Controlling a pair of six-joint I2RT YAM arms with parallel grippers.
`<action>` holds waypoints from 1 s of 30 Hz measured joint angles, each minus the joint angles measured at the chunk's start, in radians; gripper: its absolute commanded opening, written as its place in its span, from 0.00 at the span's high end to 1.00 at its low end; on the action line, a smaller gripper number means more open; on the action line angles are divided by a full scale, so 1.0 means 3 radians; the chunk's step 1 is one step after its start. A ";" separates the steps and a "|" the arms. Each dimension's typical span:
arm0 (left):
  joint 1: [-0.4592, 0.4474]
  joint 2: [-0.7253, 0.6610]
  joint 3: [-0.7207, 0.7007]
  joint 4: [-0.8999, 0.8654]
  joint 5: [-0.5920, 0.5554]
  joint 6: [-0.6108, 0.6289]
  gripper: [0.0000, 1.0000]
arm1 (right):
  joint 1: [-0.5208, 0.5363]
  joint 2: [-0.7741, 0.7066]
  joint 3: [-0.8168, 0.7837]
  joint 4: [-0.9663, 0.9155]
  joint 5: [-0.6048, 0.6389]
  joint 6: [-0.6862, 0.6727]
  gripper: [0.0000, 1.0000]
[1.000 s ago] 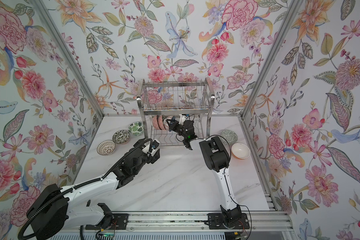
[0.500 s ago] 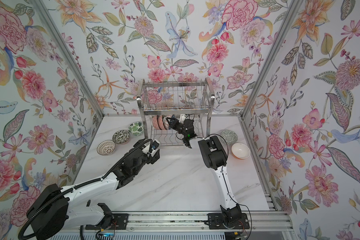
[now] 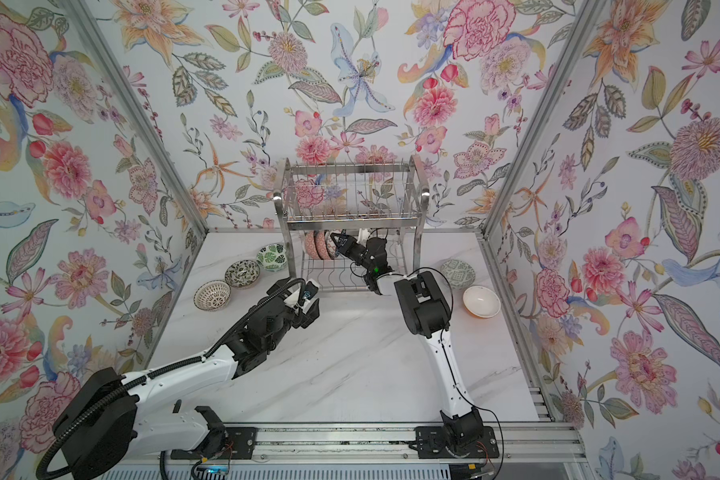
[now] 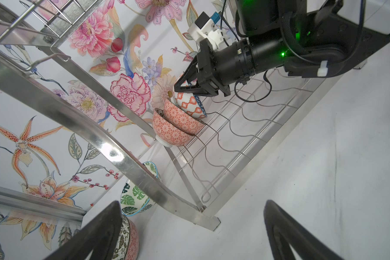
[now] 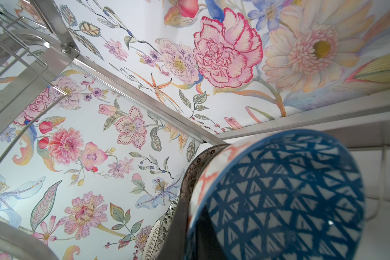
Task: Load bowls into a dish rack
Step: Place the bowl in the dish rack.
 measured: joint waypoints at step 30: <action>0.0000 0.0000 -0.0006 0.0003 0.0000 0.0000 0.01 | -0.0013 0.0165 0.0128 -0.0029 0.0000 0.0090 0.90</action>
